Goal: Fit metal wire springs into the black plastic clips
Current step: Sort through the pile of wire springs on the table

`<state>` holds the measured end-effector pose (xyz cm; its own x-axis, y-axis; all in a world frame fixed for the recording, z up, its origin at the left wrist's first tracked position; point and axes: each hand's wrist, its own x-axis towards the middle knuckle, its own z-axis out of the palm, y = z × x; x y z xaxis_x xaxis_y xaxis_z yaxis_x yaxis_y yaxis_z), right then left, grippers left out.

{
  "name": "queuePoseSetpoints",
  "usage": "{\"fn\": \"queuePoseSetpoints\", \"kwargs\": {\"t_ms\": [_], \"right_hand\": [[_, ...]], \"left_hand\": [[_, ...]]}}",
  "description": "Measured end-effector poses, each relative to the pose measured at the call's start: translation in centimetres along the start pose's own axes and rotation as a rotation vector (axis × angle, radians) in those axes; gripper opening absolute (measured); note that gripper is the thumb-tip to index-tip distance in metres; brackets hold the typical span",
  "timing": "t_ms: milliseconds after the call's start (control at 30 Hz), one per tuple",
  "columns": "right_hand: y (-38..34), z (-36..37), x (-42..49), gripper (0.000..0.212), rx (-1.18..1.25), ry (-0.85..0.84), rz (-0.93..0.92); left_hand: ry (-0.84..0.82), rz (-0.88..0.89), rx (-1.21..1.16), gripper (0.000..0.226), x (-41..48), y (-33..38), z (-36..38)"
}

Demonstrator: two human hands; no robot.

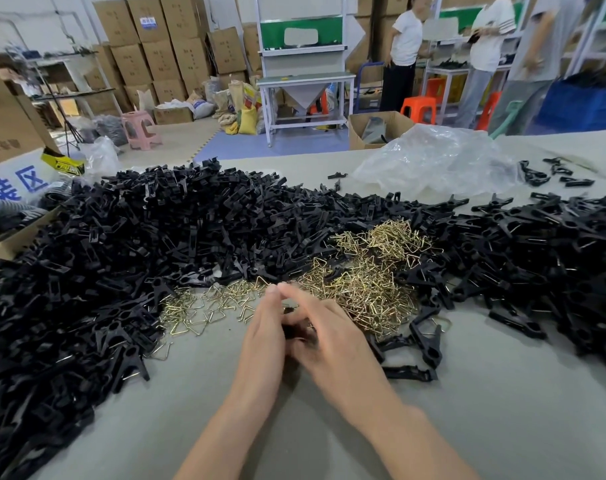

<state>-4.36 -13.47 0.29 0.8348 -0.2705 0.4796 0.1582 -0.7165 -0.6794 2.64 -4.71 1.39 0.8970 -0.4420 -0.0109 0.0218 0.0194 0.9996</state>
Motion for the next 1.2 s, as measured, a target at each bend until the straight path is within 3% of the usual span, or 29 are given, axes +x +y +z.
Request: {"fn": "queuePoseSetpoints", "kwargs": {"t_ms": [300,833,1033,1200], "right_hand": [[0.2,0.6,-0.1,0.089,-0.144,-0.005,-0.126],[-0.2,0.4,-0.3,0.077,-0.135,-0.022,-0.122],[-0.5,0.1,-0.8,0.051,-0.170,-0.011,-0.127],[-0.3,-0.6,-1.1,0.031,-0.254,0.155,-0.084]], "left_hand": [[0.146,0.070,0.042,0.040,0.1,-0.7,0.4],[0.160,0.102,0.083,0.042,-0.2,-0.9,0.3],[0.053,0.158,-0.001,0.032,-0.6,-0.7,-0.3],[-0.037,0.070,-0.114,0.041,-0.6,-0.8,-0.5]]}}
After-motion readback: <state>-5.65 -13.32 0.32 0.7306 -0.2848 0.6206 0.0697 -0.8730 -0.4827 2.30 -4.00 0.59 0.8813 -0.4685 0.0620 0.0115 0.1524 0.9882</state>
